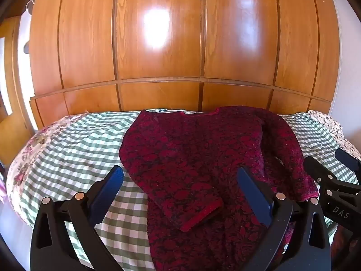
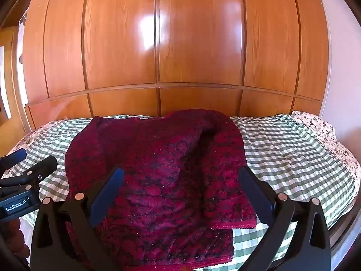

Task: Fold small clothes

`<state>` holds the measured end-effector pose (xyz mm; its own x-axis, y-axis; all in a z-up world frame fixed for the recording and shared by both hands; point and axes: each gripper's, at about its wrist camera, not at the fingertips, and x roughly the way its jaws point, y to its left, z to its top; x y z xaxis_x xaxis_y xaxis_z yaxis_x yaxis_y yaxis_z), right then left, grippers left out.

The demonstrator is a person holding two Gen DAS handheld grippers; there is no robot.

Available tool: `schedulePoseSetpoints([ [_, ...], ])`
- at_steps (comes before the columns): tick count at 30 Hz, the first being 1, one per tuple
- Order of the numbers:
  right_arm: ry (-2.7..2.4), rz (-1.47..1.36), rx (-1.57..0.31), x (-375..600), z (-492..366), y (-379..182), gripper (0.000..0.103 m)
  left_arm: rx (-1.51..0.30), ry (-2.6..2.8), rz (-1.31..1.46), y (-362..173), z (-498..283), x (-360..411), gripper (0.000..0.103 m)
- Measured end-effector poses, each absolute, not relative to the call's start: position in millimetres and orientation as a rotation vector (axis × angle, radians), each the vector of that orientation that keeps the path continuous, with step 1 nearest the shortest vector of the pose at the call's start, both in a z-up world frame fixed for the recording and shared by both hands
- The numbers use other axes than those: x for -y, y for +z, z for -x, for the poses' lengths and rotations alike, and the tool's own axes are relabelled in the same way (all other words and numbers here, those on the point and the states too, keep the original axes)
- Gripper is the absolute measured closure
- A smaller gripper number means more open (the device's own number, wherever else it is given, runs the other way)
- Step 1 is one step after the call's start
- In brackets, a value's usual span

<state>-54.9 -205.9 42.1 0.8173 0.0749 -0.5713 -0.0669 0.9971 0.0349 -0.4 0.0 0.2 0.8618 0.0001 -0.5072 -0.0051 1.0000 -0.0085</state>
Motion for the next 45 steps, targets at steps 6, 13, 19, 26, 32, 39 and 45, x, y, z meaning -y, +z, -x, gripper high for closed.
schedulePoseSetpoints([
  [6, 0.075, -0.017, -0.608, 206.7, 54.2, 42.7, 0.002, -0.538, 0.008, 0.016, 1.5, 2.5, -1.5, 0.003],
  [13, 0.078, -0.015, -0.602, 202.6, 60.1, 43.0, 0.002, -0.541, -0.004, 0.015, 0.0, 0.5, -2.5, 0.003],
  [19, 0.088, -0.016, -0.615, 207.1, 53.2, 39.6, 0.002, -0.547, -0.007, 0.010, -3.1, -2.6, 0.3, 0.003],
  [26, 0.088, -0.014, -0.628, 206.1, 52.3, 36.3, 0.002, -0.556, -0.006, 0.013, -4.9, -3.0, 0.5, 0.003],
  [32, 0.087, -0.010, -0.626, 206.2, 52.0, 34.6, 0.002, -0.559, -0.003, 0.017, -5.7, -3.1, 0.3, 0.003],
  [39, 0.089, -0.008, -0.628, 205.9, 51.7, 34.4, 0.002, -0.561, -0.005, 0.018, -6.1, -3.9, 0.0, 0.003],
  [45, 0.088, -0.006, -0.632, 205.9, 51.0, 34.0, 0.002, -0.565, -0.003, 0.023, -7.6, -4.2, -1.4, 0.003],
])
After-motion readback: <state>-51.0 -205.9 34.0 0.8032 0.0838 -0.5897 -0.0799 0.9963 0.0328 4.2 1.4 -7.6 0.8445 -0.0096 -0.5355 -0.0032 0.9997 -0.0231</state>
